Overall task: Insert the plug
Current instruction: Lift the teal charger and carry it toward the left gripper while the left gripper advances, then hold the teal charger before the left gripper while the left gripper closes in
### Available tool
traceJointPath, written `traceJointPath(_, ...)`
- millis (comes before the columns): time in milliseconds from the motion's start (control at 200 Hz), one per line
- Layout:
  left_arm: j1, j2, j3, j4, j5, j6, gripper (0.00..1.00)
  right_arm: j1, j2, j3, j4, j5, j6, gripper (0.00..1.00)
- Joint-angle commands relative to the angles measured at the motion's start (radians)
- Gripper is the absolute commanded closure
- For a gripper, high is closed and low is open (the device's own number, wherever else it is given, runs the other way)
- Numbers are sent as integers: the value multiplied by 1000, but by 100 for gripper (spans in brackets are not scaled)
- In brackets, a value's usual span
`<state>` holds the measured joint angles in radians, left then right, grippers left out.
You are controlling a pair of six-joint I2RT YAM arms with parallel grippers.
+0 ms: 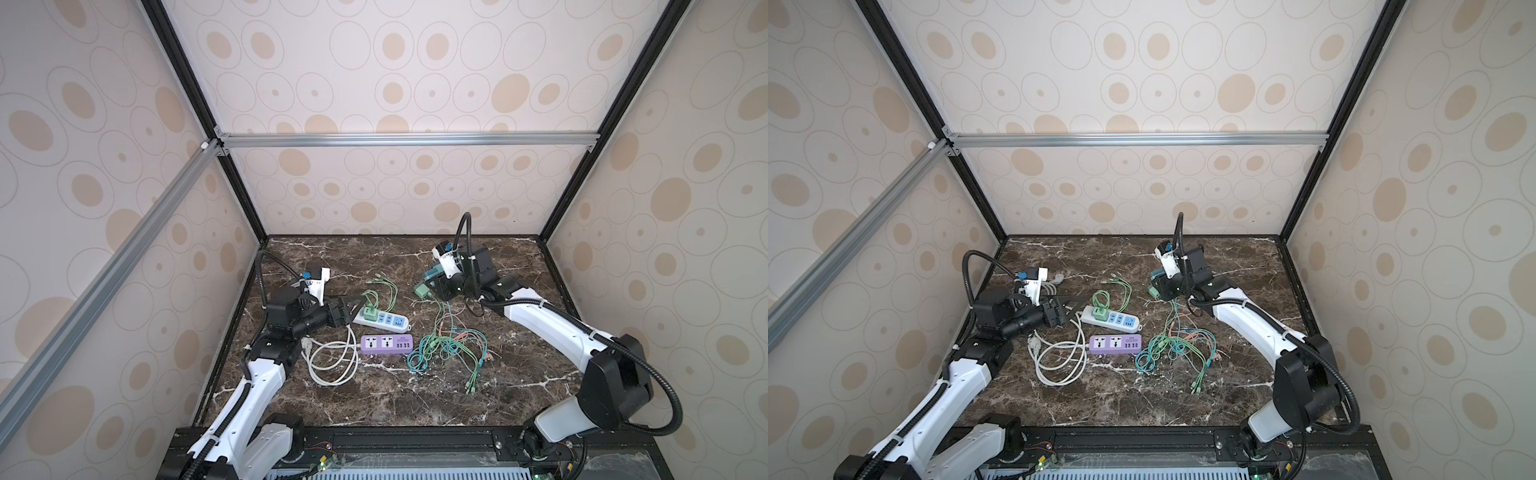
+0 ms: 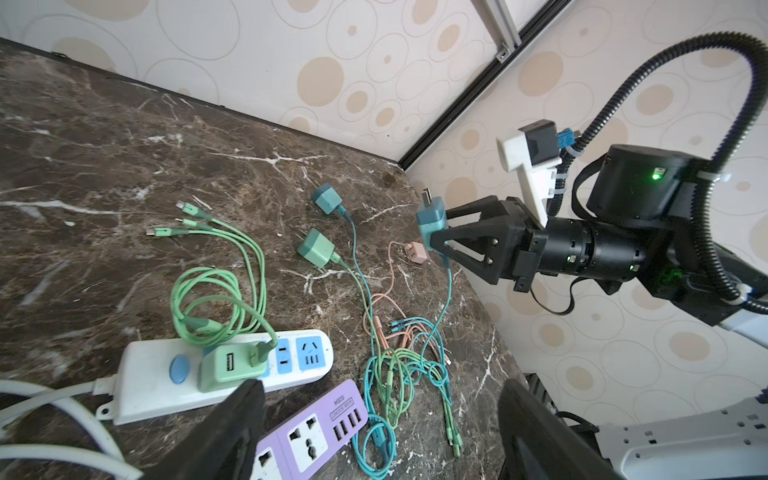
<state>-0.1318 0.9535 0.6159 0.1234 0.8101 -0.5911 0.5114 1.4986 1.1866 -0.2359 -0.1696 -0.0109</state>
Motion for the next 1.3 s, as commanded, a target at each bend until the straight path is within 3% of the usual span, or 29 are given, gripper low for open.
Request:
traceJointPath(0, -6, 13, 65, 53, 83, -38, 12, 36, -49, -30, 40, -51, -142, 70)
traceJointPath(235, -54, 52, 96, 129, 158, -97, 13, 107, -83, -49, 65, -41, -273, 73)
traceJointPath(590, -190, 187, 188, 71, 158, -45, 17, 212, -107, -34, 70, 25, -414, 74)
traceJointPath(1295, -241, 273, 236, 49, 175, -25, 32, 316, -123, -9, 76, 34, -495, 75)
